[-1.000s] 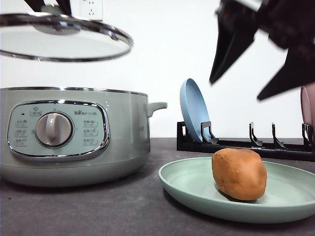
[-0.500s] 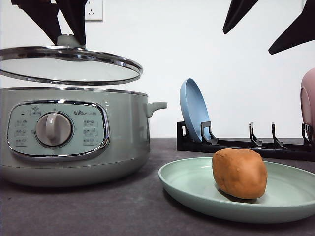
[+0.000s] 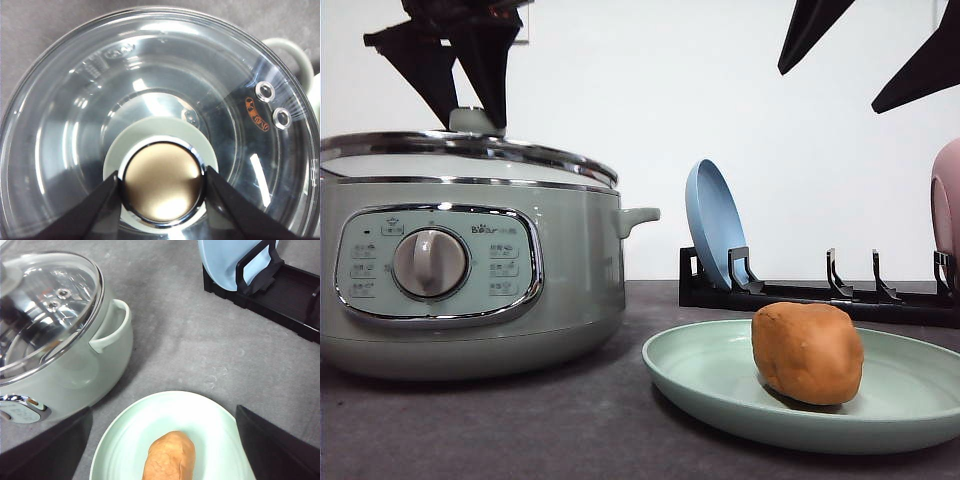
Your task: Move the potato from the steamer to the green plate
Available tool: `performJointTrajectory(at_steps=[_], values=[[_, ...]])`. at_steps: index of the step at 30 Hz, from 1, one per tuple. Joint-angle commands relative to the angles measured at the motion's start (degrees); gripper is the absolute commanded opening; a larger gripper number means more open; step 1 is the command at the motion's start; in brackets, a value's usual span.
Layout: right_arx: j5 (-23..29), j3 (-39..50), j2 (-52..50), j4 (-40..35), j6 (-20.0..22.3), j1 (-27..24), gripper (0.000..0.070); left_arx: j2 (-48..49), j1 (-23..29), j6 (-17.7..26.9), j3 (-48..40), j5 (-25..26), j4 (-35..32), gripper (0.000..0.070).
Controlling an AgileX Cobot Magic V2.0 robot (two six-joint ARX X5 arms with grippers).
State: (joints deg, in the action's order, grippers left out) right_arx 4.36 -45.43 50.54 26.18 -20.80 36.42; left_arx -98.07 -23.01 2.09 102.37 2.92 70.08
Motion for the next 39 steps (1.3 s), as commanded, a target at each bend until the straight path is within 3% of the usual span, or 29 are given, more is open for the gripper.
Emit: performJointTrajectory(at_steps=[1,25,39], values=[[0.22,-1.05,0.28,-0.33,0.72,0.46,0.058,-1.02,-0.31,0.28,2.34,0.14,-1.76,0.0001],[0.0,-1.05,0.26,1.0,0.7,0.48,0.058,-3.35,-0.65,1.77,1.92,-0.05,-2.19,0.0002],[0.01,-1.05,0.26,1.02,0.9,0.48,0.058,-2.95,-2.62,2.42,1.93,-3.32,-2.45,0.0002]])
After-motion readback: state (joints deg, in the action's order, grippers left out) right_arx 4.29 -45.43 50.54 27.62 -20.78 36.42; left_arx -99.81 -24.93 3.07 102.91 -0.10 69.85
